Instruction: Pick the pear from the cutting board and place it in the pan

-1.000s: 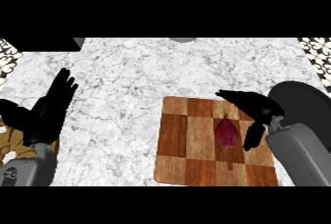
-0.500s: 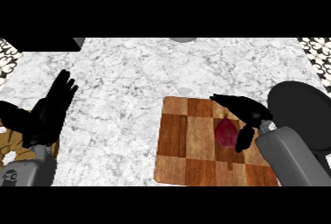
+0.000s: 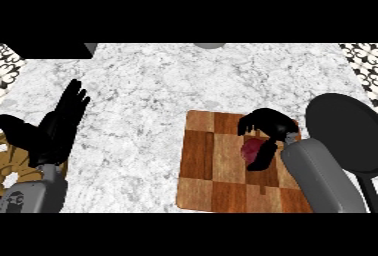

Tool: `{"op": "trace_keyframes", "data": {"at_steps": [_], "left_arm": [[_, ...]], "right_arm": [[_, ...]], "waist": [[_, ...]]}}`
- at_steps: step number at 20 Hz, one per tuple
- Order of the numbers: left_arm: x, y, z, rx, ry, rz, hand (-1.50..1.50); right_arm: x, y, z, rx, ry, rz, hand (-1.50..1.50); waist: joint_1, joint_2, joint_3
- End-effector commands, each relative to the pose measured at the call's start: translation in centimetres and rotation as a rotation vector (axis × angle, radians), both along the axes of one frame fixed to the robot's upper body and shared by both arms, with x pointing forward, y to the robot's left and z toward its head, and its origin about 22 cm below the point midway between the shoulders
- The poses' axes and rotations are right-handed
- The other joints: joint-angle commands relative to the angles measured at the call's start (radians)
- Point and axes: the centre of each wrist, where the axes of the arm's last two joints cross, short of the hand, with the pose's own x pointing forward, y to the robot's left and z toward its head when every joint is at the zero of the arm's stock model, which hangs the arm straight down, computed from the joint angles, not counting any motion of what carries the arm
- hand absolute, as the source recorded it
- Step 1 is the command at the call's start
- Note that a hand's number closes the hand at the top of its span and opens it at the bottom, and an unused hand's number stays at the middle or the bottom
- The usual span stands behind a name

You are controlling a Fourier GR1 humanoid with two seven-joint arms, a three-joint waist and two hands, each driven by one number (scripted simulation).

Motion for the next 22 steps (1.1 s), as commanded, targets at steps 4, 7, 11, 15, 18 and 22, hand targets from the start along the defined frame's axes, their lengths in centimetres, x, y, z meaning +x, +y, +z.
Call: {"op": "trace_keyframes", "data": {"at_steps": [4,7,11,15,18,22], "left_arm": [[0.1,0.8,0.3,-0.007,-0.008,0.002,0.00],[-0.8,-0.5,-0.2,-0.004,0.009,-0.009,0.00],[-0.5,0.3,1.3,0.000,0.002,0.006,0.00],[-0.4,1.0,0.1,0.008,0.015,0.051,0.00],[-0.2,0.8,0.8,-0.006,0.018,0.039,0.00],[-0.8,1.2,-0.5,0.009,0.004,0.036,0.00]], "right_arm": [[-0.3,0.0,-3.5,0.053,-0.037,0.017,1.50],[0.2,1.4,-2.6,0.084,-0.024,-0.001,1.50],[-2.5,2.8,-3.3,0.029,-0.056,-0.165,1.50],[-4.1,4.1,-2.5,-0.124,-0.100,-0.416,1.50],[-6.0,6.0,-0.4,-0.134,-0.242,-0.487,1.50],[-6.6,6.5,4.6,-0.196,-0.559,-0.497,1.50]], "waist": [[0.001,0.004,0.003],[-0.001,0.003,0.003],[-0.008,-0.001,0.003],[-0.043,-0.012,0.000],[-0.036,-0.010,0.001],[-0.038,-0.011,0.000]]}}
